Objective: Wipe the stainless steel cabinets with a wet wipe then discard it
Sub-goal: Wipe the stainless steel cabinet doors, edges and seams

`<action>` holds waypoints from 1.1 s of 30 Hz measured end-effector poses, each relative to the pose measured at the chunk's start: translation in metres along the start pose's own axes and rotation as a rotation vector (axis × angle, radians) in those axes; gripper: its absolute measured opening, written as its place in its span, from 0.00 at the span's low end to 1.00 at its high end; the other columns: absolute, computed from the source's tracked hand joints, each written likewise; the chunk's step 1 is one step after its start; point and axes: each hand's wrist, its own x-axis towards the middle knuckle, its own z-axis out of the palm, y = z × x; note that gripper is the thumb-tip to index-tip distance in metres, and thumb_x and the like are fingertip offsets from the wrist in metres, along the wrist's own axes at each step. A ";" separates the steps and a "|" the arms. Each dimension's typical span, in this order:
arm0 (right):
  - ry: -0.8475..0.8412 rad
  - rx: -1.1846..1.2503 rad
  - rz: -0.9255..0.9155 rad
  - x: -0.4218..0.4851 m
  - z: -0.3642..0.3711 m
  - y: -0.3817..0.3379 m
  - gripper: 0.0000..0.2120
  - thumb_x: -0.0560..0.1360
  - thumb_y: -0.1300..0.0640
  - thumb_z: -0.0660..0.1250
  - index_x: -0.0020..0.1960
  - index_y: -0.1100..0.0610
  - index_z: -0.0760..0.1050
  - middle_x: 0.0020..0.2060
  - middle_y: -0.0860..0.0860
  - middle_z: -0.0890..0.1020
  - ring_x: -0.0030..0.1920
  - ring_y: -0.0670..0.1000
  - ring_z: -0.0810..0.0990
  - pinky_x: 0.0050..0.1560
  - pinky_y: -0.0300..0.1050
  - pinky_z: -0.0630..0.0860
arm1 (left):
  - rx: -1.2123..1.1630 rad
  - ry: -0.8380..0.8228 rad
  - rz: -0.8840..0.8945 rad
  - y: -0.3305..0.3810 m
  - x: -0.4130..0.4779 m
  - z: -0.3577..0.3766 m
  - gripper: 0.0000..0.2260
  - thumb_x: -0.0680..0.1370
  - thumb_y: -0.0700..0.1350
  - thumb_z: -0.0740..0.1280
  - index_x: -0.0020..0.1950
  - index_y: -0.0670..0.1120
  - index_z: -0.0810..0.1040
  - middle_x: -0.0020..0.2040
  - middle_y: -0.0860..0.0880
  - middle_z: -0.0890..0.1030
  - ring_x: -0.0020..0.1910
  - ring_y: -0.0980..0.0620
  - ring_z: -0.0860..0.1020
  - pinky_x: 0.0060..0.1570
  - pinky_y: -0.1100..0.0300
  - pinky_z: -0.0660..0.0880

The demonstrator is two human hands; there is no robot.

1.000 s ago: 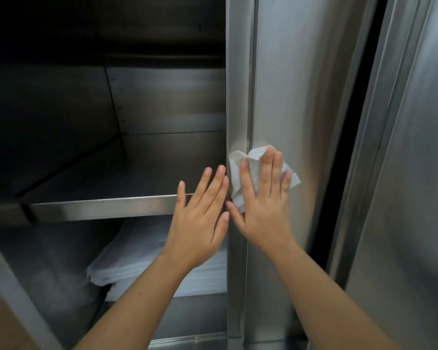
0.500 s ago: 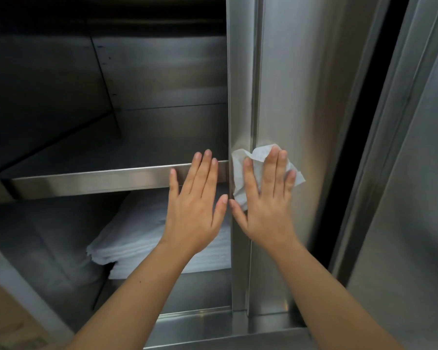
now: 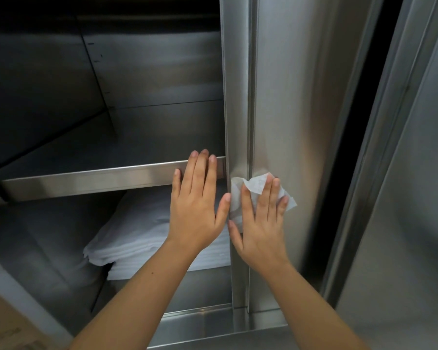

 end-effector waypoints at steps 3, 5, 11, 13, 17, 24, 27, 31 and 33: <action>0.034 -0.002 -0.008 0.009 0.000 0.004 0.30 0.77 0.46 0.54 0.72 0.63 0.58 0.69 0.68 0.53 0.74 0.61 0.39 0.70 0.61 0.48 | -0.009 0.025 -0.013 0.002 -0.001 0.004 0.27 0.78 0.52 0.53 0.72 0.37 0.62 0.72 0.39 0.63 0.73 0.43 0.57 0.69 0.46 0.54; 0.058 0.001 -0.012 0.013 0.003 0.005 0.29 0.77 0.46 0.53 0.72 0.63 0.60 0.71 0.67 0.52 0.74 0.61 0.40 0.71 0.61 0.49 | 0.000 0.038 -0.020 0.002 -0.001 0.007 0.27 0.78 0.52 0.53 0.72 0.37 0.62 0.72 0.39 0.63 0.73 0.43 0.57 0.69 0.46 0.54; 0.044 0.003 -0.065 -0.018 0.018 0.007 0.31 0.75 0.48 0.56 0.73 0.64 0.58 0.74 0.62 0.39 0.74 0.59 0.40 0.72 0.58 0.44 | 0.028 0.074 -0.049 0.006 0.000 0.012 0.27 0.78 0.52 0.53 0.72 0.37 0.62 0.72 0.38 0.64 0.73 0.45 0.55 0.68 0.46 0.56; 0.033 -0.009 -0.104 -0.030 0.019 0.009 0.35 0.75 0.48 0.56 0.75 0.64 0.50 0.74 0.61 0.38 0.74 0.59 0.40 0.72 0.58 0.45 | 0.033 0.071 -0.046 0.007 0.000 0.011 0.27 0.77 0.51 0.53 0.72 0.36 0.63 0.72 0.38 0.64 0.73 0.45 0.56 0.68 0.46 0.58; 0.089 0.010 -0.161 -0.004 0.012 0.018 0.33 0.77 0.47 0.54 0.74 0.65 0.51 0.74 0.59 0.39 0.75 0.58 0.42 0.72 0.57 0.43 | 0.017 0.072 -0.037 0.006 0.001 0.007 0.26 0.78 0.51 0.53 0.72 0.37 0.64 0.72 0.38 0.65 0.73 0.44 0.58 0.68 0.48 0.57; 0.131 0.023 -0.093 0.006 0.015 0.011 0.31 0.78 0.46 0.53 0.74 0.65 0.54 0.74 0.59 0.39 0.75 0.59 0.42 0.72 0.58 0.44 | 0.039 0.081 -0.022 0.004 -0.001 0.014 0.27 0.78 0.52 0.53 0.72 0.37 0.62 0.72 0.39 0.63 0.73 0.44 0.57 0.68 0.47 0.56; 0.060 -0.006 -0.099 -0.027 0.023 0.007 0.35 0.77 0.47 0.53 0.75 0.64 0.46 0.74 0.60 0.38 0.75 0.59 0.41 0.72 0.57 0.44 | 0.045 0.089 0.006 0.001 -0.001 0.015 0.27 0.78 0.52 0.54 0.72 0.37 0.61 0.72 0.38 0.63 0.73 0.44 0.56 0.69 0.48 0.55; 0.029 -0.008 -0.131 -0.033 0.018 0.010 0.32 0.79 0.46 0.49 0.75 0.62 0.43 0.74 0.60 0.38 0.75 0.59 0.40 0.72 0.57 0.43 | 0.059 0.099 0.008 0.000 -0.001 0.015 0.27 0.78 0.52 0.54 0.72 0.37 0.61 0.72 0.39 0.63 0.73 0.44 0.56 0.68 0.47 0.56; 0.057 0.024 -0.137 -0.014 0.013 0.013 0.34 0.77 0.46 0.52 0.76 0.62 0.44 0.74 0.59 0.38 0.75 0.59 0.41 0.72 0.57 0.43 | 0.039 0.107 -0.004 0.002 -0.001 0.015 0.27 0.78 0.52 0.54 0.72 0.37 0.61 0.72 0.38 0.63 0.73 0.44 0.56 0.68 0.47 0.56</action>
